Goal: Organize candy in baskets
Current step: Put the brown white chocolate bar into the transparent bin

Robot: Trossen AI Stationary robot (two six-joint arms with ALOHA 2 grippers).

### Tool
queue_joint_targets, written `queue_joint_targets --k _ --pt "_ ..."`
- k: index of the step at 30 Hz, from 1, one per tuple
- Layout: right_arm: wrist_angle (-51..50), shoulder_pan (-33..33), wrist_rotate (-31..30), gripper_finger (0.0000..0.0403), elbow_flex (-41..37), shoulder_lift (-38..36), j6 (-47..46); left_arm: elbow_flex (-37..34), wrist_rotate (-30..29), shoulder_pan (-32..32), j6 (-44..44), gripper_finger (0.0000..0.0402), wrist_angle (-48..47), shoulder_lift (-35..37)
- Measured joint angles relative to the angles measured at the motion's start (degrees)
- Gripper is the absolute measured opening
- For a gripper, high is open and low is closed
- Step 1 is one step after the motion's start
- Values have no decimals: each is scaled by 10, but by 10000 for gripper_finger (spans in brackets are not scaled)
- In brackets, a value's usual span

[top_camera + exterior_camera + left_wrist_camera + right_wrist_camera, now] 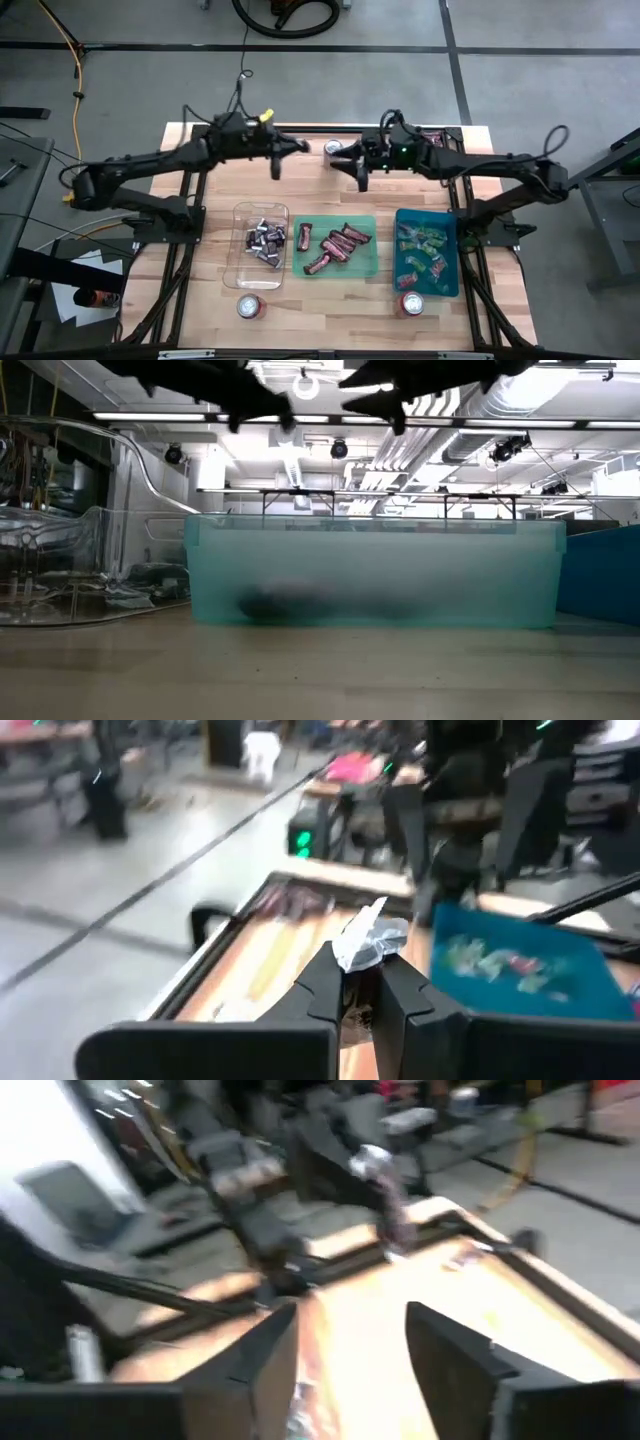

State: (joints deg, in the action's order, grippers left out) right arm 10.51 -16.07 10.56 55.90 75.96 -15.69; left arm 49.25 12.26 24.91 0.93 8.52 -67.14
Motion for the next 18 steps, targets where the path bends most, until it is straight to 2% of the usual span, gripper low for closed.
queue_joint_targets --k 4,8,12,18 --pt "-66 -23 -48 217 0 -37 19 0 2 26 23 5 -164 63" --pt "-104 -37 -55 230 0 -43 1 0 -27 -13 65 4 -364 116" --pt "-141 -39 -54 232 0 -36 -8 -19 -46 -121 165 4 -479 158" --pt "-191 -39 -54 232 -1 -31 -8 -68 -45 -340 352 3 -476 183"
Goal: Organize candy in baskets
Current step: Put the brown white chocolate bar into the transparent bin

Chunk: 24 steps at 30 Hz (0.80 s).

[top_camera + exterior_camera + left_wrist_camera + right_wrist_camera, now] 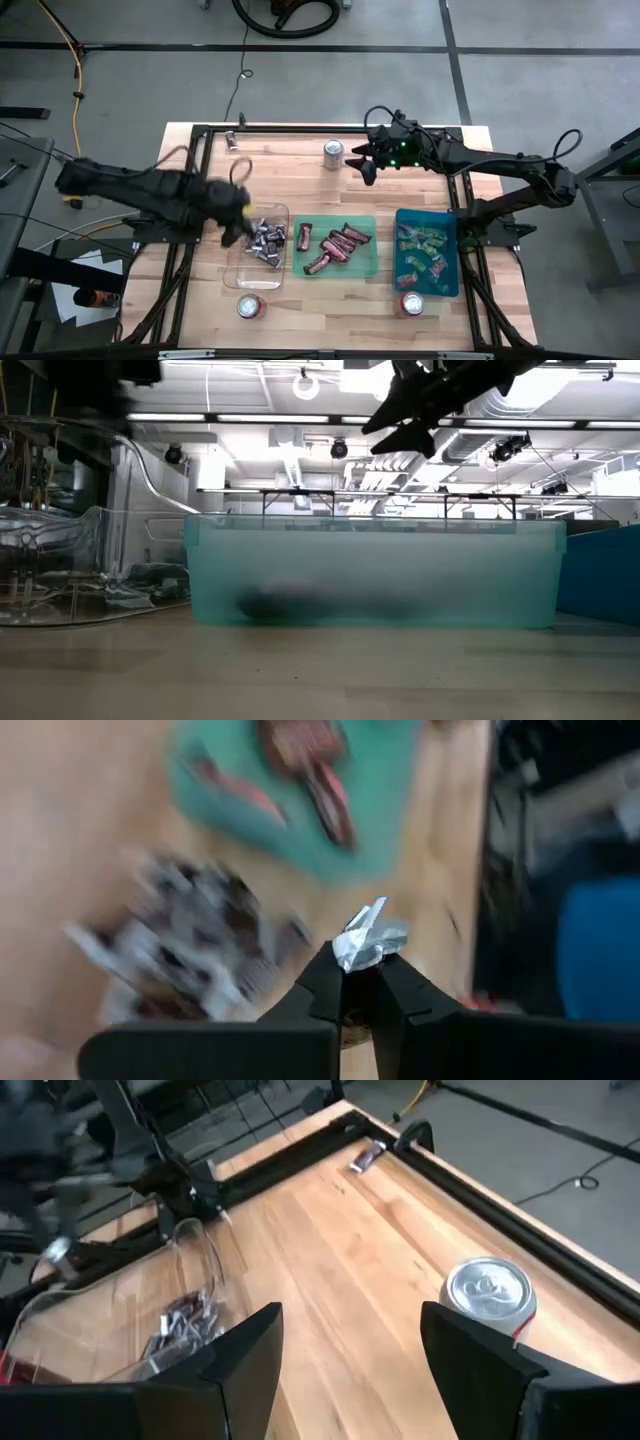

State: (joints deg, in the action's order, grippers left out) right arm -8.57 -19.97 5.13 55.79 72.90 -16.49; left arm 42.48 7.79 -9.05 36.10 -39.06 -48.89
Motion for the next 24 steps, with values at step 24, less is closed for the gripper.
queue_joint_targets --k 24 --pt "-24 0 0 232 0 0 0 -33 5 -136 60 98 59 -171"
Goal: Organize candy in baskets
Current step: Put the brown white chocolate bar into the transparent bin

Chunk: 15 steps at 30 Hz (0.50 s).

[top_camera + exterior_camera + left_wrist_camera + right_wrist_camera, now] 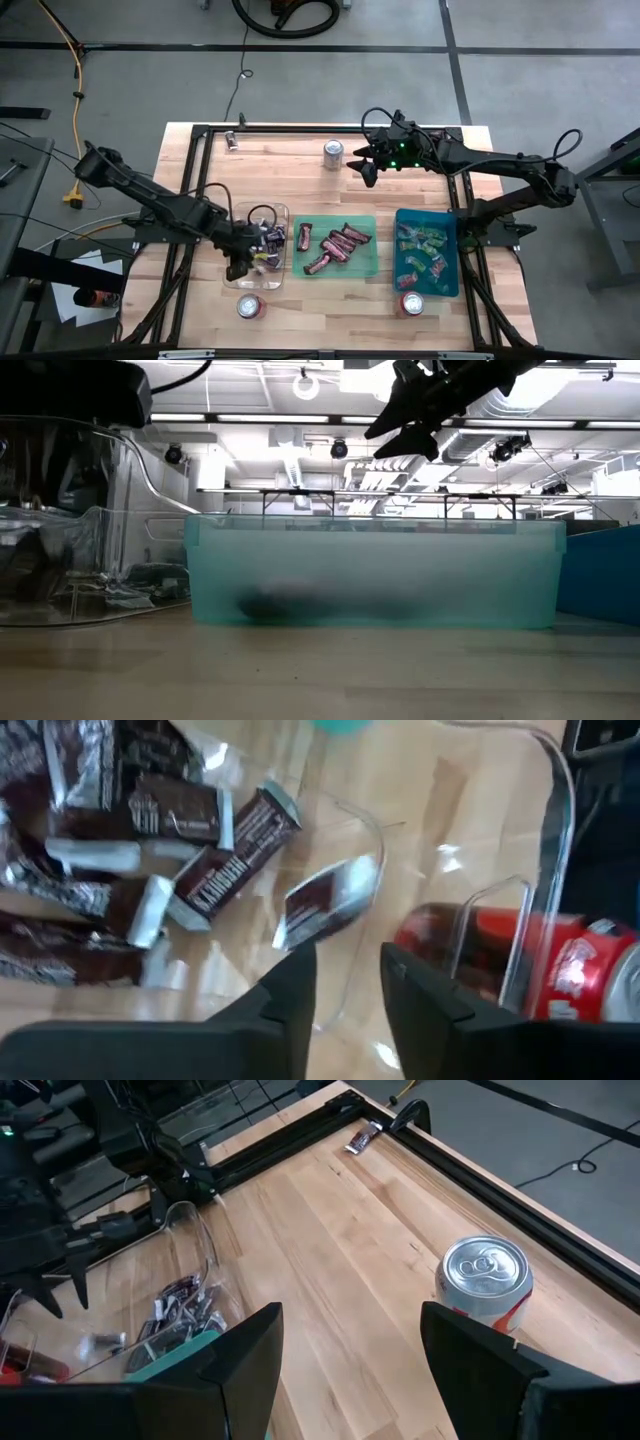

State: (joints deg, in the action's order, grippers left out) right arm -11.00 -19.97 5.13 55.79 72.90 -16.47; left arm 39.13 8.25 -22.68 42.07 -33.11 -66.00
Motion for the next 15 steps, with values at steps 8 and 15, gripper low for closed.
queue_joint_targets --k 8,15 --pt "0 0 0 232 0 0 -2 25 56 71 -17 176 -76 18" --pt "5 1 0 232 0 0 -17 132 -68 284 -212 212 -177 55"
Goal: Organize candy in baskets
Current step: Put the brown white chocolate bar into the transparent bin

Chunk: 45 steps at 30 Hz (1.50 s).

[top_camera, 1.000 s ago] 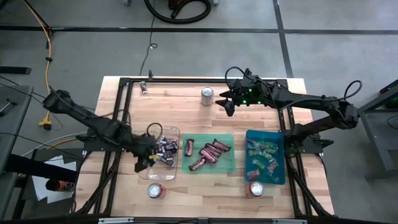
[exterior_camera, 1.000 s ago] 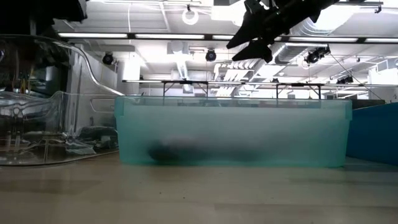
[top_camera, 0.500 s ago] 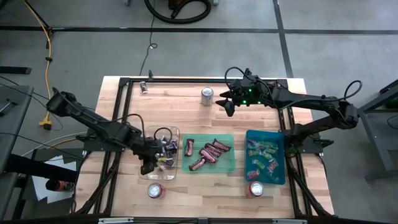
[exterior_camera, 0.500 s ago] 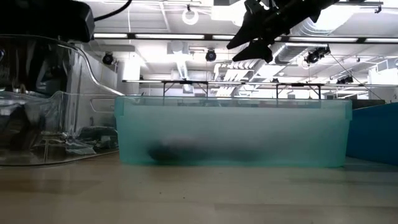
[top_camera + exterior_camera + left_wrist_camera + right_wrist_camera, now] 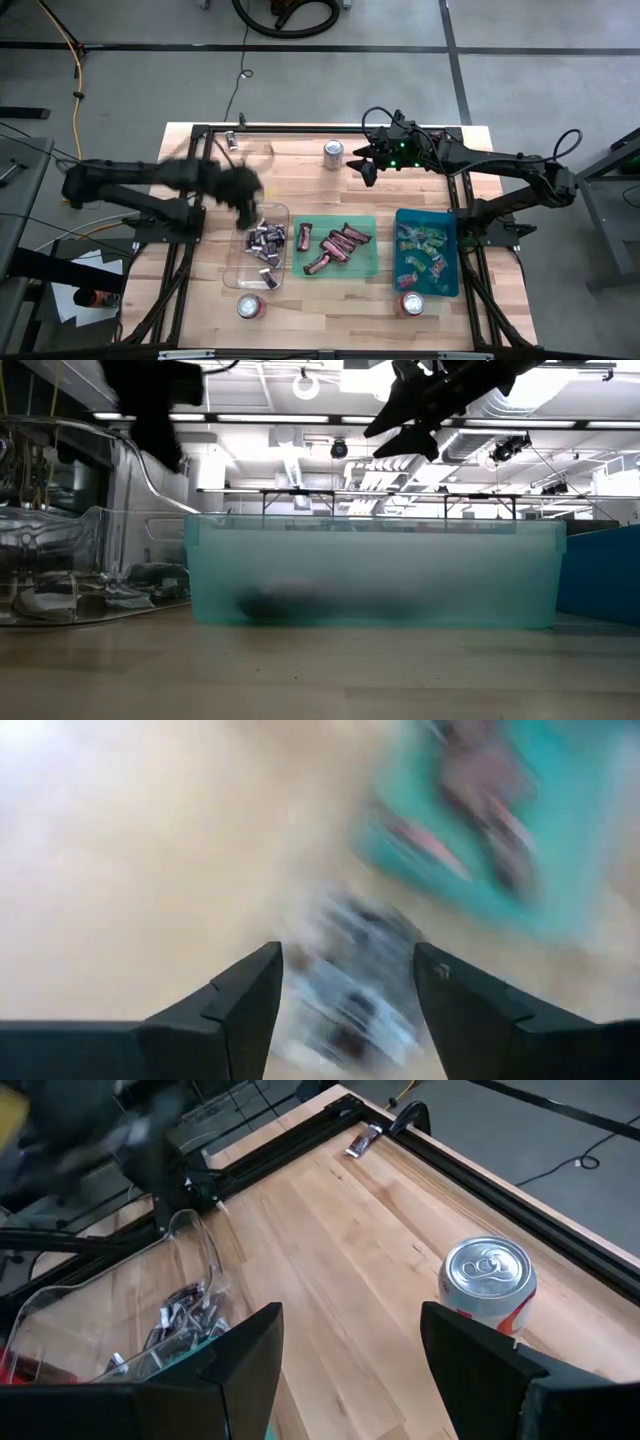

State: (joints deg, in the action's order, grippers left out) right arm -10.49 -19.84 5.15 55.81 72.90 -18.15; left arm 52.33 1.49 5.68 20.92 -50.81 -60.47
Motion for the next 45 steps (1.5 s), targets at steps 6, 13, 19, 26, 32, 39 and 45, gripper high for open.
queue_joint_targets --k 6,13,19,26,32,39,45 --pt "0 0 0 232 0 0 -46 59 -151 259 -69 211 56 -27" --pt "0 0 -5 232 0 0 -75 56 -131 498 -41 203 100 -154" --pt "0 0 -7 232 0 0 -92 56 -88 560 24 202 149 -283" --pt "0 0 -9 232 0 0 -104 59 -145 581 153 199 165 -357" --pt "-1 0 -9 232 0 0 -103 58 -157 578 239 181 175 -374" --pt "-10 0 -9 232 0 0 -101 58 -195 558 245 147 175 -388" --pt "-13 0 -9 232 0 0 -103 60 -264 526 274 127 179 -411"
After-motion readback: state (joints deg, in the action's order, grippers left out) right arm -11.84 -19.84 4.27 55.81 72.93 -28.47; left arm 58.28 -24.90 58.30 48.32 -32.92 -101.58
